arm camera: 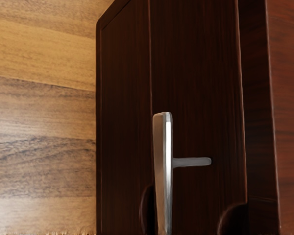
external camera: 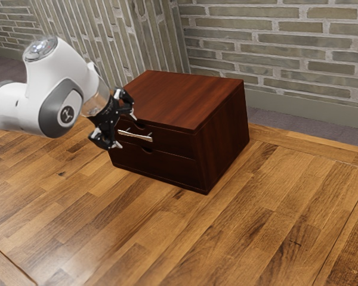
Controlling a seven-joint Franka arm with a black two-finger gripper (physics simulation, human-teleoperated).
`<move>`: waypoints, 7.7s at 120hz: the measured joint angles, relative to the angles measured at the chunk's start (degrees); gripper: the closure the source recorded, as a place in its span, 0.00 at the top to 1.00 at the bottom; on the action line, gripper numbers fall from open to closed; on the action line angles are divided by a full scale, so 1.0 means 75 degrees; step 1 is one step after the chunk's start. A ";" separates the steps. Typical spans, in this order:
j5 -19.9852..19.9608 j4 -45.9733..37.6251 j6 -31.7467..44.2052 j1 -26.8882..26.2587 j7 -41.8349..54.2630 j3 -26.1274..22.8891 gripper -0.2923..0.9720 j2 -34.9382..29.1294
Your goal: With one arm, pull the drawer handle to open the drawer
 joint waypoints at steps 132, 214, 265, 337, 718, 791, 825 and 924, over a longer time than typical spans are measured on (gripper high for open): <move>-0.0190 -0.0711 0.0115 0.0153 0.0088 0.0033 0.65 -0.0104; -0.0313 -0.1635 0.0086 0.0154 0.0053 0.0217 0.64 -0.0963; 0.0114 -0.1847 -0.0236 0.0134 -0.0243 0.0207 0.64 -0.1228; 0.0510 -0.2475 -0.0462 0.0093 -0.0750 0.0168 0.63 -0.1959; 0.1171 -0.3765 -0.1600 0.0055 -0.2343 -0.0105 0.57 -0.4088; 0.1134 -0.2891 -0.2397 0.0055 -0.2415 -0.0629 0.51 -0.3959; 0.0964 -0.1060 -0.3037 -0.0004 -0.2480 -0.1491 0.58 -0.3113; -0.0038 0.3648 -0.6539 -0.0038 0.4881 -0.1654 0.75 -0.0183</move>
